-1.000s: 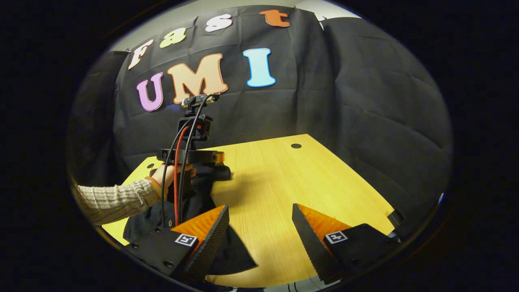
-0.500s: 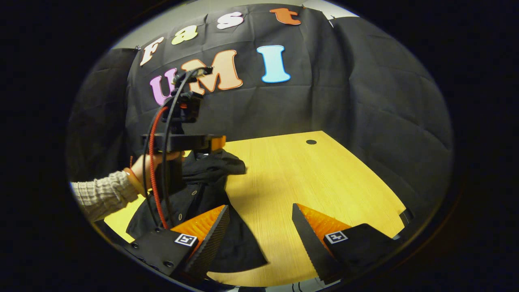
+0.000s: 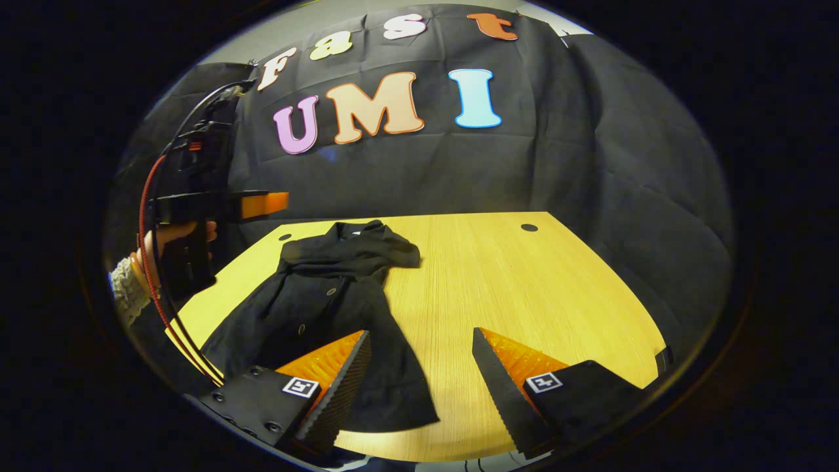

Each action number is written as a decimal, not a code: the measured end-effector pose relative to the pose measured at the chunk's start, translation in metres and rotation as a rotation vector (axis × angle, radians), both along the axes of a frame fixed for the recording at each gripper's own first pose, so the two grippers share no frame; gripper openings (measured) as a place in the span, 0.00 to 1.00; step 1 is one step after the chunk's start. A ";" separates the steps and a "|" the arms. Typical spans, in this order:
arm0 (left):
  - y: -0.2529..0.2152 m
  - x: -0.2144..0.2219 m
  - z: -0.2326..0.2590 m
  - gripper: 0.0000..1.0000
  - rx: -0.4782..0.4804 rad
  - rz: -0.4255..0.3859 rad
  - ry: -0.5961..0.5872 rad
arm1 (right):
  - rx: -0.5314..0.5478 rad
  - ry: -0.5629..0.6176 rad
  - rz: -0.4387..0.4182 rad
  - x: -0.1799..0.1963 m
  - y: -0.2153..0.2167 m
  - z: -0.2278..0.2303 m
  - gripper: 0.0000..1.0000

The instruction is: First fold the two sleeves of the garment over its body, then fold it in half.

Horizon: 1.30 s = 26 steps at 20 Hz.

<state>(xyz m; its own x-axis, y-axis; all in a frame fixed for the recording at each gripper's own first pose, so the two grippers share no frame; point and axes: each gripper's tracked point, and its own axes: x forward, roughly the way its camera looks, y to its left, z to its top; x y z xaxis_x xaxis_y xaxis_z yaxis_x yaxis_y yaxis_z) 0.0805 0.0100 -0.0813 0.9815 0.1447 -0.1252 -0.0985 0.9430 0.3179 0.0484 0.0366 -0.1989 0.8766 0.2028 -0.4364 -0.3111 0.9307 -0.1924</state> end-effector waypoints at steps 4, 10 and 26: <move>0.042 -0.063 -0.034 0.94 -0.056 0.087 0.072 | -0.007 0.041 0.019 -0.008 0.000 -0.025 0.95; 0.082 -0.149 -0.108 0.94 -0.125 0.215 0.241 | -0.054 0.127 0.037 -0.010 0.000 -0.071 0.98; 0.109 -0.222 -0.218 0.96 -0.157 0.302 0.533 | -0.183 0.275 0.070 -0.018 -0.011 -0.131 0.95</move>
<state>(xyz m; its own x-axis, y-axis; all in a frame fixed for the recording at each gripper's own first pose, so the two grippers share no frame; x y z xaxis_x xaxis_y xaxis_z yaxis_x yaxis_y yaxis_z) -0.1417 0.1195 -0.2993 0.6976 0.3456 -0.6277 -0.2336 0.9378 0.2567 0.0300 0.0259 -0.3297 0.7075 0.1547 -0.6896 -0.4364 0.8632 -0.2540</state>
